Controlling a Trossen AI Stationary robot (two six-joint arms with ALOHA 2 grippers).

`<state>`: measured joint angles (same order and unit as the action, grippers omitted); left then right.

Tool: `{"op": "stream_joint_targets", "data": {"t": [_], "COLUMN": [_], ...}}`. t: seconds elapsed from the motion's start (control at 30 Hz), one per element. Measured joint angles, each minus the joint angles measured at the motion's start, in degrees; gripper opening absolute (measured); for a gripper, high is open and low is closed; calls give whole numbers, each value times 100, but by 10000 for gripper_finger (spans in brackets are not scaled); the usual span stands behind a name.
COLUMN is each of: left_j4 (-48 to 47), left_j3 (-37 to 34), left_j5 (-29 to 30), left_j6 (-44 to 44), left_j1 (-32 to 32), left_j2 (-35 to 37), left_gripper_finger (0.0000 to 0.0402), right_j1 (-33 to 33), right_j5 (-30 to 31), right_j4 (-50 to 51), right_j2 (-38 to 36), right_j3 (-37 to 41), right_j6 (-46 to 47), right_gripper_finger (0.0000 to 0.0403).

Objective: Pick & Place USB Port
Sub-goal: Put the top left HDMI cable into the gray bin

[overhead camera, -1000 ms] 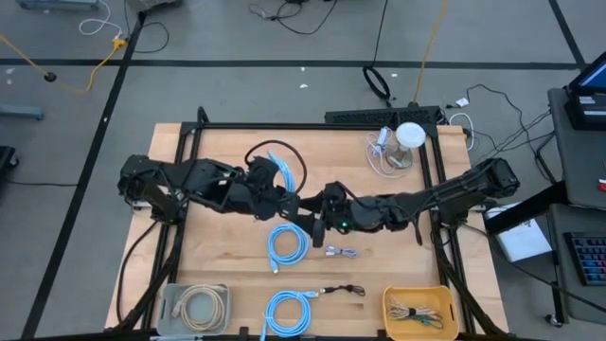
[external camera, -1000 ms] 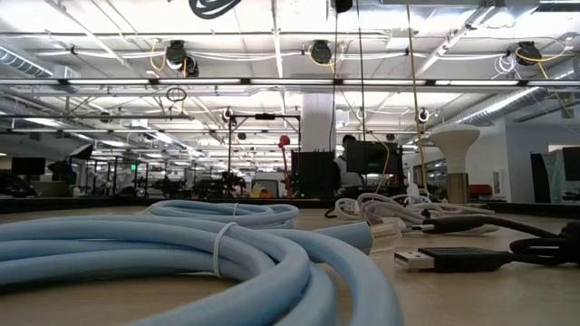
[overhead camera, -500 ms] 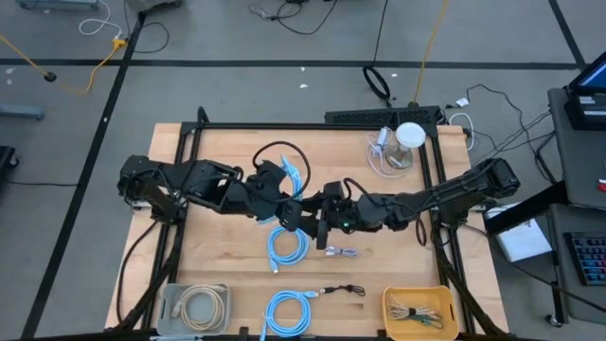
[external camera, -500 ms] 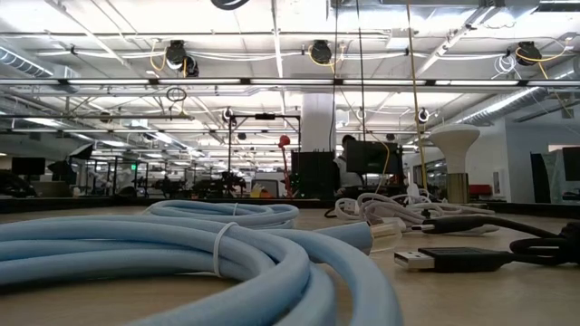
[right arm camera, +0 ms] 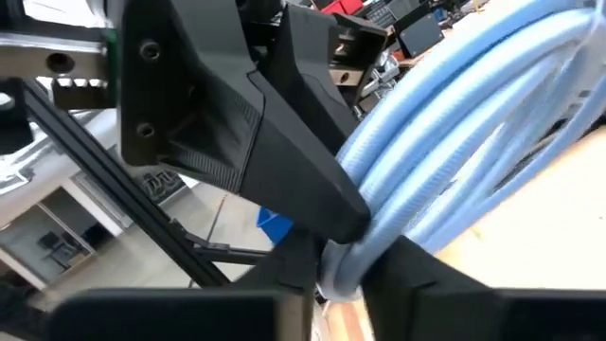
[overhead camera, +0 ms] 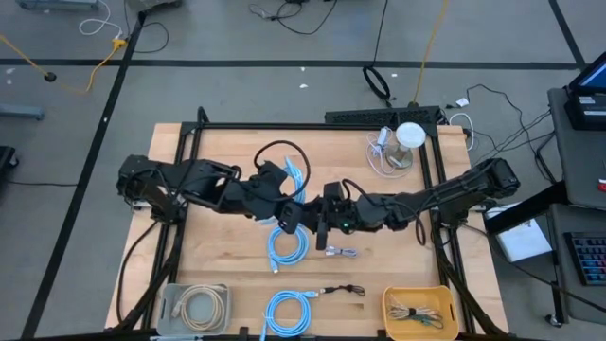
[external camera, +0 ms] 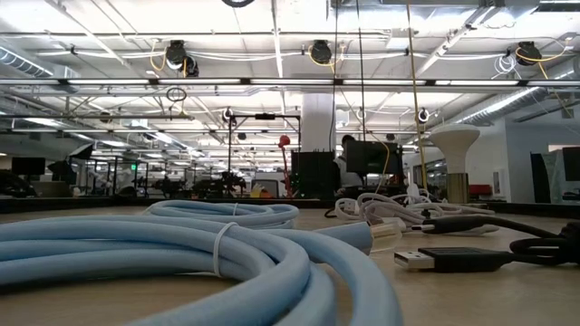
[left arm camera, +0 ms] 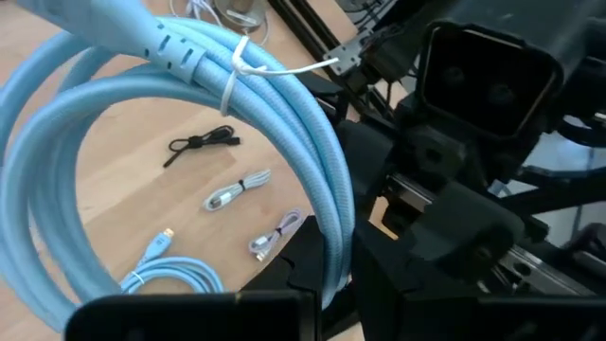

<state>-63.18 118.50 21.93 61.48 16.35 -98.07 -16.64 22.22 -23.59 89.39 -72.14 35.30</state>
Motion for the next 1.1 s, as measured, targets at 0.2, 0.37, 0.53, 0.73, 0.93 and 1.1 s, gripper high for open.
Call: {"op": "stream_joint_targets", "data": {"t": [0.2,0.37,0.53,0.73,0.93,1.1], "left_j4": [23,27,74,440,-730,-1201], "left_j3": [0,0,-4,-9,0,-177], "left_j5": [-41,57,71,183,519,1443], "left_j6": [-14,-79,-398,-1530,-1563,-510], "left_j1": [1,1,2,243,699,1396], "left_j2": [5,-1,132,695,1470,2046], "left_gripper_finger": [33,65,136,177,167,141], "right_j1": [-2,7,21,17,18,-7], "right_j5": [-13,-43,-665,-1328,-3159,-4039], "right_j4": [-20,13,-78,-345,-1143,-2393], "right_j2": [2,2,2,-10,-50,-88], "right_j3": [0,0,0,-9,10,7], "right_j6": [-13,148,307,599,883,706], "right_gripper_finger": [34,34,34,33,33,33]}}
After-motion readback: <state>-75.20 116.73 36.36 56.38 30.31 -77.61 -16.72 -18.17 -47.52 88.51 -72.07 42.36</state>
